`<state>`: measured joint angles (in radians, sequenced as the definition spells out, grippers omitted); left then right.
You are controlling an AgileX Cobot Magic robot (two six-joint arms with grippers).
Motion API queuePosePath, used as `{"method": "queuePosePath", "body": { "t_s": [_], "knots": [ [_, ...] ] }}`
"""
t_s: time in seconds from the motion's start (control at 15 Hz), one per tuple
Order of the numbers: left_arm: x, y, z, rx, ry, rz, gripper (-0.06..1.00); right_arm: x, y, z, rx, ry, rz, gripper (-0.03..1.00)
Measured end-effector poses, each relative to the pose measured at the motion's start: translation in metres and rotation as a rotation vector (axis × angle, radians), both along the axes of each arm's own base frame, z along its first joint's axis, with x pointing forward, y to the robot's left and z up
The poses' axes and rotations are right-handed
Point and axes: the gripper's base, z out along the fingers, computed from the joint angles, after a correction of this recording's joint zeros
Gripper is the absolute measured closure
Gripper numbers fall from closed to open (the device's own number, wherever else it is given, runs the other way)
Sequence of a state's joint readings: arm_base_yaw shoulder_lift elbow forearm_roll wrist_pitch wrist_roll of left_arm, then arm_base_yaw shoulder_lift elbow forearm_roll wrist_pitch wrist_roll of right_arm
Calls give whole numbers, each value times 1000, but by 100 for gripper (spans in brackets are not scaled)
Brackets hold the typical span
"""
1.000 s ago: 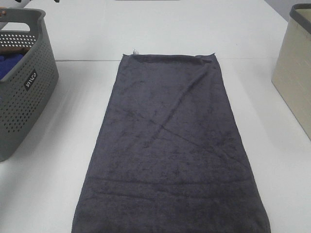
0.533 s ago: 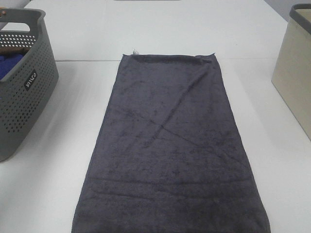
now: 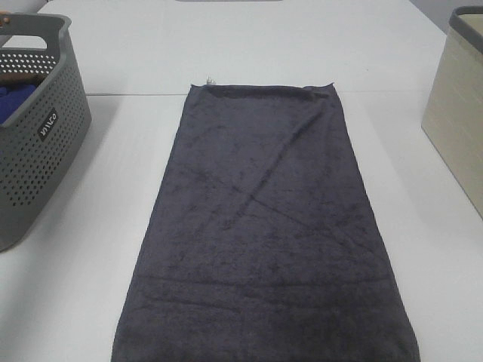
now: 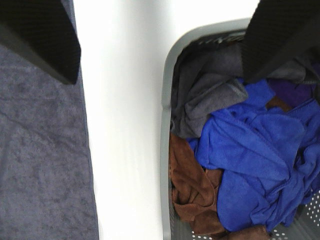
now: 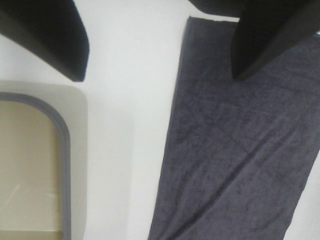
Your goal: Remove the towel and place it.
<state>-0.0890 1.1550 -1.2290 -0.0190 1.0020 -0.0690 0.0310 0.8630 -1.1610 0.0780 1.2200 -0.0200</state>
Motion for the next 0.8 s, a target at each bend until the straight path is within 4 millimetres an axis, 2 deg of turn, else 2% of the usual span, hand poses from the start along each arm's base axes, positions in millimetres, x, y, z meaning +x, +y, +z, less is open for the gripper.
{"method": "queuePosePath", "body": {
  "t_s": [0.13,0.33,0.6,0.8],
  "knots": [
    [-42,7,-11,22,-27,20,12,-40,-1,-15,1,-48,0,21],
    [-93,16,-27,55,-87,57,12,-81,-3,-48,3,-88,0,21],
    [-149,27,-54,114,-195,78,12,-114,-4,-87,-20,-152,26,21],
    [-181,30,-78,114,-265,85,12,-121,-4,-113,-35,-215,42,21]
  ]
}}
